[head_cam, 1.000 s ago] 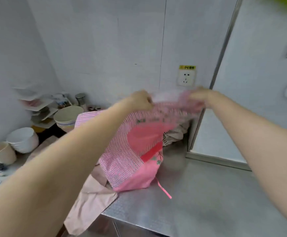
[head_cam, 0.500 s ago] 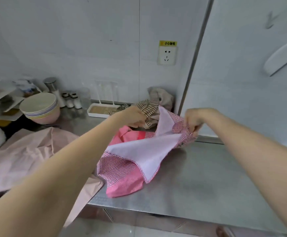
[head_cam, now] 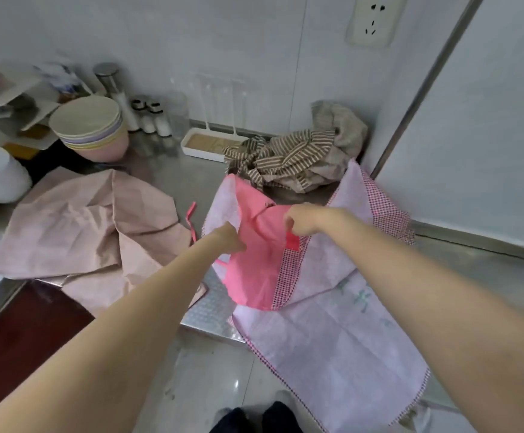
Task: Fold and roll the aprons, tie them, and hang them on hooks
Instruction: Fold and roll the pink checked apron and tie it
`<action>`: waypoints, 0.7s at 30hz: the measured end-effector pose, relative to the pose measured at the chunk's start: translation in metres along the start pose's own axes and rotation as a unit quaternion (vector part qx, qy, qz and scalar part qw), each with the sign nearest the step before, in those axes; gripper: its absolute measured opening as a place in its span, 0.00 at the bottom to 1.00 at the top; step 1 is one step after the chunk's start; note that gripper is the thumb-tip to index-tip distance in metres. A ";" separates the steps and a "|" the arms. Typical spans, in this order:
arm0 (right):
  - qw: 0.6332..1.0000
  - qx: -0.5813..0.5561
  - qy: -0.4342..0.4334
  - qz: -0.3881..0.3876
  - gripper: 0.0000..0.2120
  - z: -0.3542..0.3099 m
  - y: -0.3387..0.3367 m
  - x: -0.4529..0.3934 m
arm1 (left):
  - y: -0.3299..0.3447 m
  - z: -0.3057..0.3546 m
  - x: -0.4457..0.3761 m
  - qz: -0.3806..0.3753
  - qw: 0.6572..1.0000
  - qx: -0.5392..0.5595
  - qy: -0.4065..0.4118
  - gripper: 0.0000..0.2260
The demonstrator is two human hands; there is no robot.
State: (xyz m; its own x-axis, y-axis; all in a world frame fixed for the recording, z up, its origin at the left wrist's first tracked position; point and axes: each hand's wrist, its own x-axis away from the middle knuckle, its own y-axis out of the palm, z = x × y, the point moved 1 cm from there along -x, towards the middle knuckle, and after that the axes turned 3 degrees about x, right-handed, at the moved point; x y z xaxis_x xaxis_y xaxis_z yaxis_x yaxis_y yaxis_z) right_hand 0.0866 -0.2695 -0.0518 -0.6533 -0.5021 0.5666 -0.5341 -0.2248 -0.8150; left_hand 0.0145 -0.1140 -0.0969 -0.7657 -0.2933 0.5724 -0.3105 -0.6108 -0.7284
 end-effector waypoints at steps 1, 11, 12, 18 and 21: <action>1.000 0.014 0.001 -0.005 0.17 -0.002 0.005 -0.003 | 0.005 0.003 0.002 -0.009 0.999 0.042 -0.015 0.30; 0.949 -0.303 0.070 -0.043 0.13 -0.029 -0.007 -0.045 | -0.010 0.027 0.014 -0.243 0.910 0.302 0.149 0.14; 0.976 -0.207 0.069 -0.008 0.08 -0.028 -0.020 -0.043 | -0.014 0.028 0.016 -0.244 0.902 0.319 0.161 0.15; 0.976 0.134 0.016 0.172 0.12 -0.027 -0.137 0.001 | -0.094 0.019 0.006 0.200 0.949 0.160 0.186 0.26; 0.965 0.132 -0.076 0.214 0.14 -0.045 -0.182 0.025 | -0.133 0.041 0.021 0.207 0.947 0.043 0.243 0.38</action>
State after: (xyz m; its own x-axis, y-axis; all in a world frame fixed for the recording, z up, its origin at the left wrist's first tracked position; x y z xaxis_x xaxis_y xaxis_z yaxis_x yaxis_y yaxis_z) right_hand 0.1429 -0.2037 0.1164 -0.6869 -0.7081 0.1637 -0.0648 -0.1647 -0.9842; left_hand 0.0623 -0.0690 0.0272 -0.9870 -0.1603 -0.0115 0.1037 -0.5805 -0.8076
